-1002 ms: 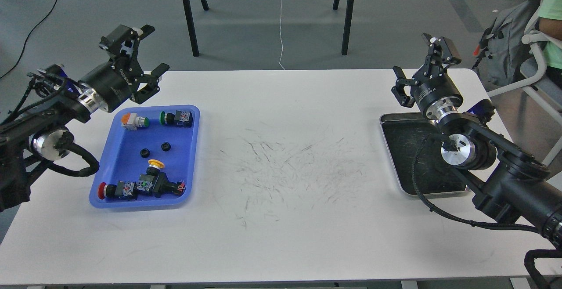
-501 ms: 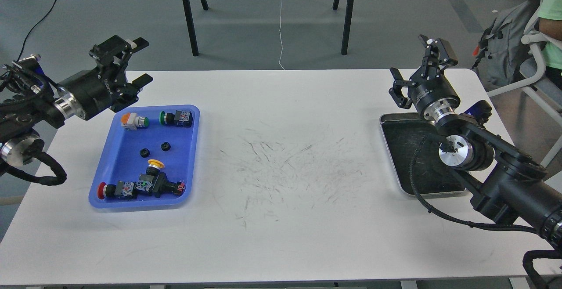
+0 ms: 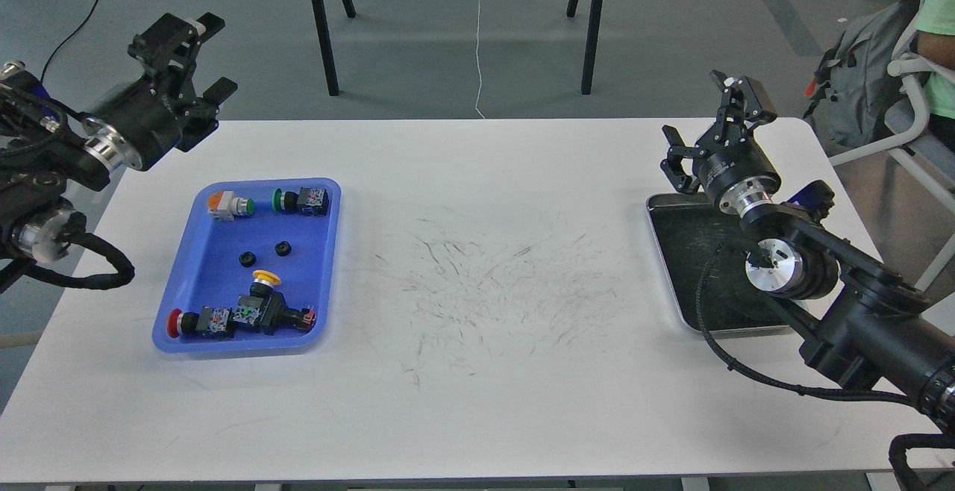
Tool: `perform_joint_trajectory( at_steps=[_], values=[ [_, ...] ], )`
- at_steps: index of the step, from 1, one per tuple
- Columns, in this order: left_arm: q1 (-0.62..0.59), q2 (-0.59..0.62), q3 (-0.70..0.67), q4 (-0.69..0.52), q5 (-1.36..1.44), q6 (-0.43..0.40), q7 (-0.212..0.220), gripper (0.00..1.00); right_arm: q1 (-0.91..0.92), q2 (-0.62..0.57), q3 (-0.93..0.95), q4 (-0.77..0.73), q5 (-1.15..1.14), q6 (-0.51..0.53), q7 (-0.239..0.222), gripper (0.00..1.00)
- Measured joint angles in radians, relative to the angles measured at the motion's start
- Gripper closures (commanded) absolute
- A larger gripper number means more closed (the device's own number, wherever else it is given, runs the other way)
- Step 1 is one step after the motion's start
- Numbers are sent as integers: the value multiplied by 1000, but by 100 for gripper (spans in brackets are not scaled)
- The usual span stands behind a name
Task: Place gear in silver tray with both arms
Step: 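Move the left gripper down toward the blue tray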
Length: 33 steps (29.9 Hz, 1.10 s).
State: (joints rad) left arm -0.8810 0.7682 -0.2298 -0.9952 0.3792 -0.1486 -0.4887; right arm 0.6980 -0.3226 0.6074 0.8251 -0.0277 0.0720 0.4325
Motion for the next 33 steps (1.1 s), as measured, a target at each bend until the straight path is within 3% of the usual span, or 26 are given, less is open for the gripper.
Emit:
perform_joint_trajectory(
  at_steps=[13, 20, 25, 33],
  values=[
    [10, 75, 97, -71, 26, 49, 0, 0, -3, -2, 3, -1, 0, -1, 2, 1],
    [-1, 168, 192, -171, 218, 61, 0, 0, -9, -4, 3, 1, 0, -1, 2, 1],
    [-7, 254, 210, -211, 470, 18, 0, 0, -9, 0, 3, 1, 0, 0, 2, 1],
    [-51, 331, 208, -242, 718, -123, 0, 0, -9, 2, 1, 2, 0, 0, 2, 1]
  ],
)
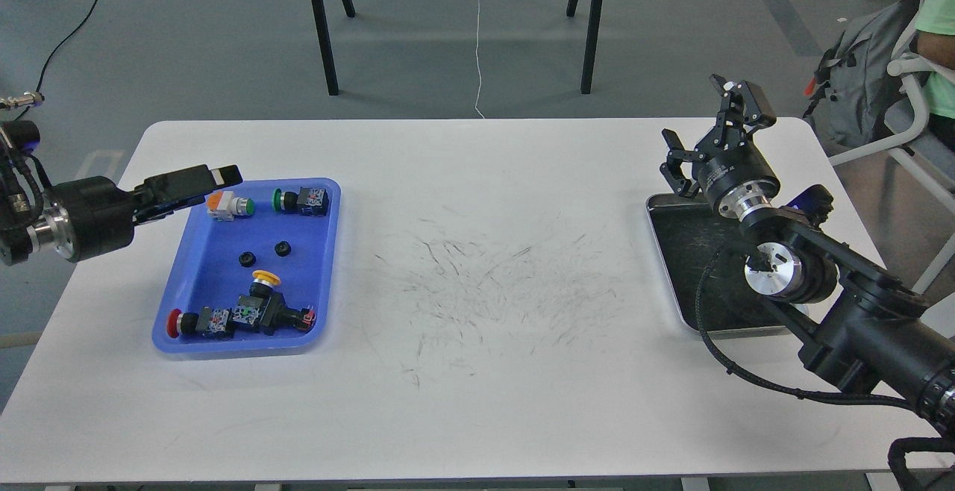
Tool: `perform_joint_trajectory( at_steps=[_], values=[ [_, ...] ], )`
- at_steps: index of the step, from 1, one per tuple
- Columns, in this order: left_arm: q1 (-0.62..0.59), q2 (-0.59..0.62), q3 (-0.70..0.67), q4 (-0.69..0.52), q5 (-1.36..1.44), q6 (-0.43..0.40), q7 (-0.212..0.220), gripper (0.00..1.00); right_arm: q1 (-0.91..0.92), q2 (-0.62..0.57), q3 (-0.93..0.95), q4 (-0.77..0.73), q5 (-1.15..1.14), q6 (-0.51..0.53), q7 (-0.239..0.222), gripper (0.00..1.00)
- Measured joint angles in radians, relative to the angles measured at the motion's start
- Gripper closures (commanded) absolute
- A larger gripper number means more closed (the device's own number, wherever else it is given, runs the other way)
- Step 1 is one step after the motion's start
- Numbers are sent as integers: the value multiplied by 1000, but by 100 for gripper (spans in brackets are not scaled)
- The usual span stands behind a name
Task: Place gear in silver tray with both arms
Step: 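Move the left gripper down toward the blue tray, then lower the left gripper into the blue tray onto the black gear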
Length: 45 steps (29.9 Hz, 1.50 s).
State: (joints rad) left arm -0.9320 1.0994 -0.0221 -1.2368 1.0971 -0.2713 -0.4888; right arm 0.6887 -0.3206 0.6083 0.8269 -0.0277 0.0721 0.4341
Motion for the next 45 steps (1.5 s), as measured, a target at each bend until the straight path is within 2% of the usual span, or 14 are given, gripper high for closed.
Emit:
perform_joint_trajectory(
  at_steps=[4, 8, 13, 22, 29, 37, 43, 45],
  values=[
    [-39, -6, 1, 5, 166, 2, 0, 0, 0, 0, -1, 6, 0, 0, 0, 1],
    [-71, -10, -7, 10, 373, 68, 0, 0, 0, -3, -1, 6, -1, 0, 0, 1],
    [-91, -3, -14, -38, 392, 88, 0, 0, 0, -2, -1, 4, -2, -1, 0, 1],
    [-81, 13, -3, -69, 396, 33, 0, 0, 1, 1, -7, 3, -6, -1, 0, 1],
    [-95, 8, -2, -49, 491, 28, 0, 0, 1, -2, -11, 5, -8, -3, 0, 1],
    [-95, -72, -2, 65, 633, 35, 0, 4, 1, 3, -12, 6, -12, -9, 0, 1],
    [-89, -219, 23, 283, 646, 35, 0, 3, 1, 2, -14, 6, -14, -10, 0, 1],
    [-88, -269, 30, 347, 637, 32, 0, 0, 1, 2, -16, 6, -14, -10, -1, 1]
  ],
)
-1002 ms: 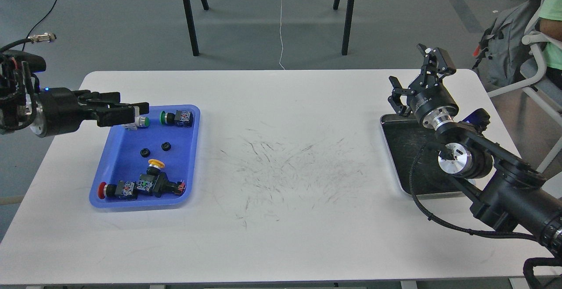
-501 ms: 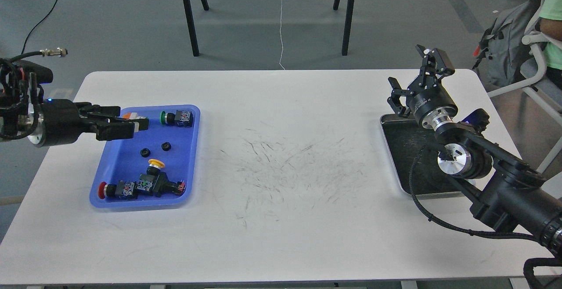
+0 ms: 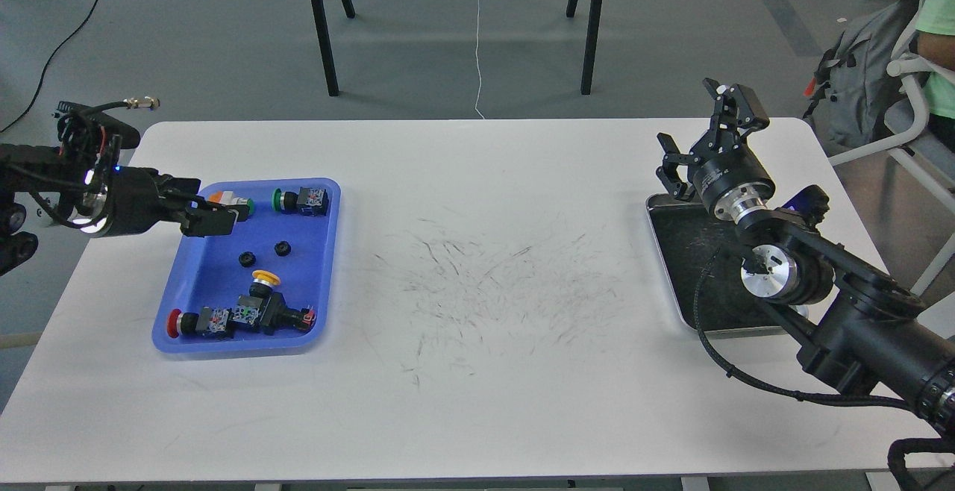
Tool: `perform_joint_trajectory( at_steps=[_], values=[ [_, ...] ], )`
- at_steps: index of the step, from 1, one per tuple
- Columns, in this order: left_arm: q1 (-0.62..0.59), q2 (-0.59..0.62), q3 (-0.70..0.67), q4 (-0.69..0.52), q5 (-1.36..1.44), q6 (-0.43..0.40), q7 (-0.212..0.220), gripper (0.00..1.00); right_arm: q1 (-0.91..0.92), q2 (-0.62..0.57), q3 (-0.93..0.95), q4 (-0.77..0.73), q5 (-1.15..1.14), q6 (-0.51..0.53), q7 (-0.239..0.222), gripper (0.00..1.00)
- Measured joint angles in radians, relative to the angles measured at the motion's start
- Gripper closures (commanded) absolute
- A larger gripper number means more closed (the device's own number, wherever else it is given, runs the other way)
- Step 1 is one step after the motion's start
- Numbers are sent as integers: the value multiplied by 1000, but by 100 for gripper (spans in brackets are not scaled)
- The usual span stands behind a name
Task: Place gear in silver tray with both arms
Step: 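Lower the left gripper into the blue tray onto the black gear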
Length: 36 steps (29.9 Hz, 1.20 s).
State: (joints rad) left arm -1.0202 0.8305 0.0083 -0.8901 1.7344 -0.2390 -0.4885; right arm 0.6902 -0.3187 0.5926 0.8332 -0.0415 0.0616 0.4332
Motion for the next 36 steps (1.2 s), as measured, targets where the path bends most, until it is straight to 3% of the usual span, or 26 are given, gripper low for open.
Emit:
perform_joint_trajectory(
  at_steps=[5, 10, 18, 36],
  values=[
    [-7, -75, 2, 92, -92, -61, 0, 0, 0, -1, 0, 0, 0, -3, -1, 1],
    [7, -80, 15, 61, -188, -74, 0, 1, 0, -1, -2, 0, 0, -4, -1, 1],
    [15, -70, 129, 58, -105, 34, 0, 7, -1, 0, -2, 0, -1, -5, -1, 1],
    [33, -111, 188, 129, -84, 114, 0, 12, -4, 0, -4, -2, -3, -5, -1, 1]
  ],
)
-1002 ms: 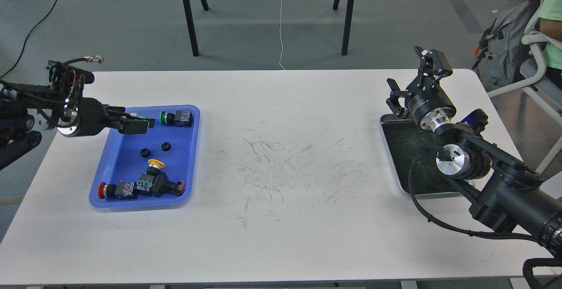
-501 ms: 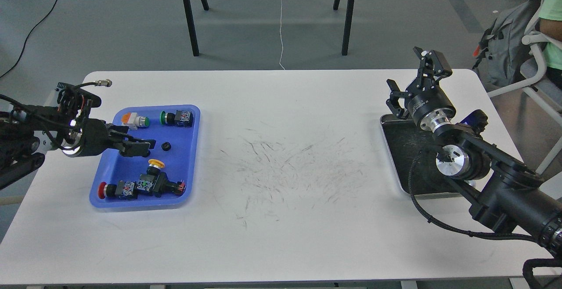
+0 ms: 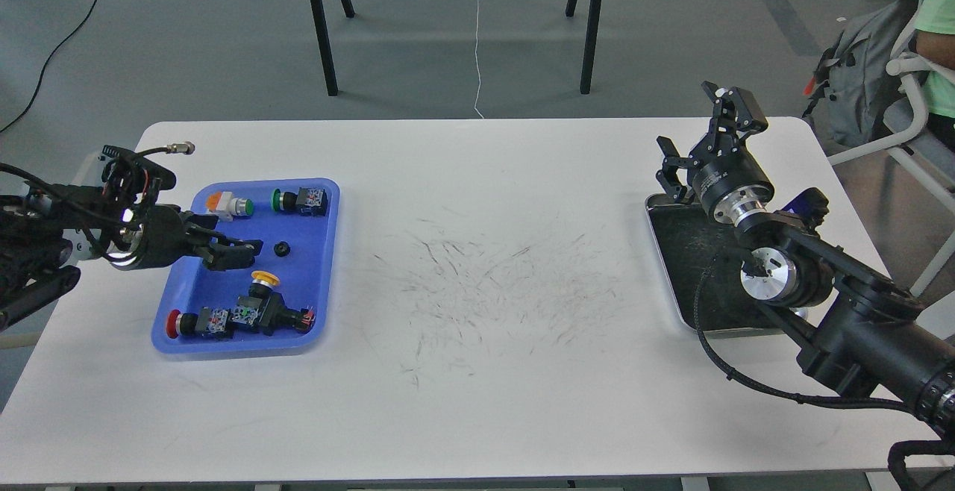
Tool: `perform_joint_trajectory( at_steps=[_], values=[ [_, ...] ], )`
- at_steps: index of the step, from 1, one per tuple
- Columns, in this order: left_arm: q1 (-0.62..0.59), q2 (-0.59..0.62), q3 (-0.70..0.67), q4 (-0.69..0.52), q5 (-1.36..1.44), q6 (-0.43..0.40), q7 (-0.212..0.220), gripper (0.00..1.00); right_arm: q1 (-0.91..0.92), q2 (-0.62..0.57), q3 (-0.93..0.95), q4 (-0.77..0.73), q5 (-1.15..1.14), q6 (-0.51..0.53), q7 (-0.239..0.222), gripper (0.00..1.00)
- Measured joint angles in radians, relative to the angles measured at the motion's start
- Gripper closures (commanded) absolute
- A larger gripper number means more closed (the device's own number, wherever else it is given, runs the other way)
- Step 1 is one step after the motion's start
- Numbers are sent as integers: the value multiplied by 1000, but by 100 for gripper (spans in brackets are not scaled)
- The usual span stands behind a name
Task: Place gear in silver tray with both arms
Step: 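Lower the left gripper into the blue tray onto the black gear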
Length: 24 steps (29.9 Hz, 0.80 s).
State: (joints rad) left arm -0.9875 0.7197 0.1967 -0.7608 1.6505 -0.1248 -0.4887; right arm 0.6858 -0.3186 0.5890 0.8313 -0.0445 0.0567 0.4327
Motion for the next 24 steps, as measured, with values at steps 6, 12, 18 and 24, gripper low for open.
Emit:
perform_joint_trajectory(
  at_steps=[6, 12, 18, 24],
  values=[
    [17, -20, 0, 9, 0, 14, 0, 13, 0, -1, 8, -1, 0, 0, 0, 1],
    [23, -35, 17, 9, 0, 29, 0, 16, 0, -1, 13, -1, 1, 0, 1, 1],
    [24, -41, 25, 6, 1, 52, 0, 20, 0, -4, 10, -1, 2, -1, 1, 1],
    [24, -58, 30, 9, 1, 54, 0, 35, -1, -6, 7, 0, 2, -1, 1, 1]
  ],
)
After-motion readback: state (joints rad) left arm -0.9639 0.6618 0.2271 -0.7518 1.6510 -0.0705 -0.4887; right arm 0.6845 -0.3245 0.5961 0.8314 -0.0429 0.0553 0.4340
